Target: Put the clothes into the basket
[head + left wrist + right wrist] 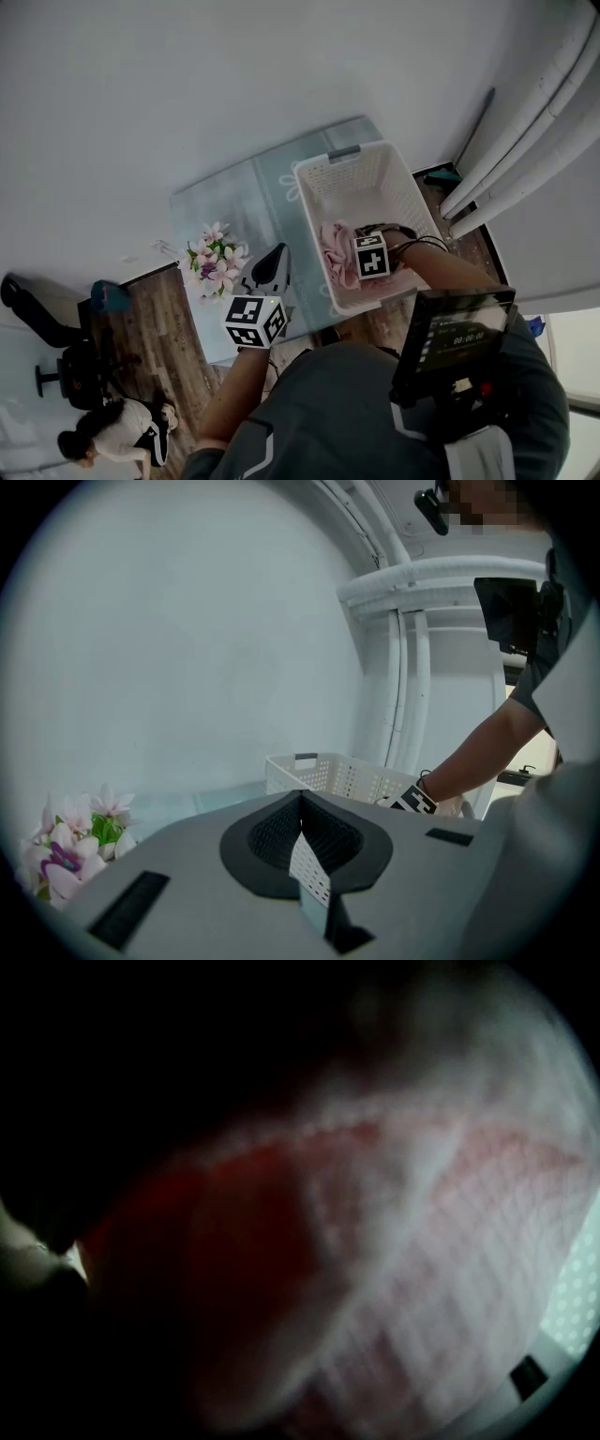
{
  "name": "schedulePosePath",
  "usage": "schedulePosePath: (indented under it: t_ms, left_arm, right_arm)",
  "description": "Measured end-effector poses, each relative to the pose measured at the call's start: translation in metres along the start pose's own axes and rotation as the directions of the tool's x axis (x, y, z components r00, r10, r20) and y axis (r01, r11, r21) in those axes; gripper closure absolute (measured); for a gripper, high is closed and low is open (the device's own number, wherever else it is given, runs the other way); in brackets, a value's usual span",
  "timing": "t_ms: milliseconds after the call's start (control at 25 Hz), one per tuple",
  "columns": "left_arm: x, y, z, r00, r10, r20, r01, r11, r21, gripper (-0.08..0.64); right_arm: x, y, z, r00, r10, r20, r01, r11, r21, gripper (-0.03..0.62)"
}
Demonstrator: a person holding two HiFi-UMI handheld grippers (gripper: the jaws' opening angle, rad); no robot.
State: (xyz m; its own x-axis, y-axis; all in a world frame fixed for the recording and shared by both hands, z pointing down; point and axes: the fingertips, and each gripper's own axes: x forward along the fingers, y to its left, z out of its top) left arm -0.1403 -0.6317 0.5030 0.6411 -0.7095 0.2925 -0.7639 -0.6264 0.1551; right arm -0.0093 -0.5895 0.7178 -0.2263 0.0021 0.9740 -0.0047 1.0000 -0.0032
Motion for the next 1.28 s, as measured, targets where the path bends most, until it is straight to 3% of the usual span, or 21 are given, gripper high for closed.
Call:
schedulePosePath:
  t_ms: [600, 880, 1120, 1280]
  left_arm:
    - [-0.006, -0.005, 0.004, 1.0, -0.003, 0.017, 0.003, 1.0, 0.003, 0.551]
    - [-0.015, -0.015, 0.017, 0.999, 0.0, 0.049, -0.001, 1.0, 0.015, 0.551]
    - [-0.028, -0.031, 0.039, 0.995, 0.021, 0.101, -0.025, 0.999, 0.044, 0.551]
    - [-0.038, -0.044, 0.055, 0.989, 0.044, 0.139, -0.051, 0.998, 0.045, 0.551]
  right_arm:
    - [-0.001, -0.001, 0.0, 1.0, -0.031, 0.004, 0.03, 0.999, 0.019, 0.188]
    - [-0.032, -0.009, 0.001, 0.999, -0.033, 0.008, 0.032, 0.997, 0.063, 0.161]
    - [-0.092, -0.019, 0.012, 0.987, -0.129, 0.093, 0.12, 0.988, 0.095, 0.161]
    - [-0.143, -0.031, 0.019, 0.946, -0.249, 0.208, 0.218, 0.963, 0.16, 0.161]
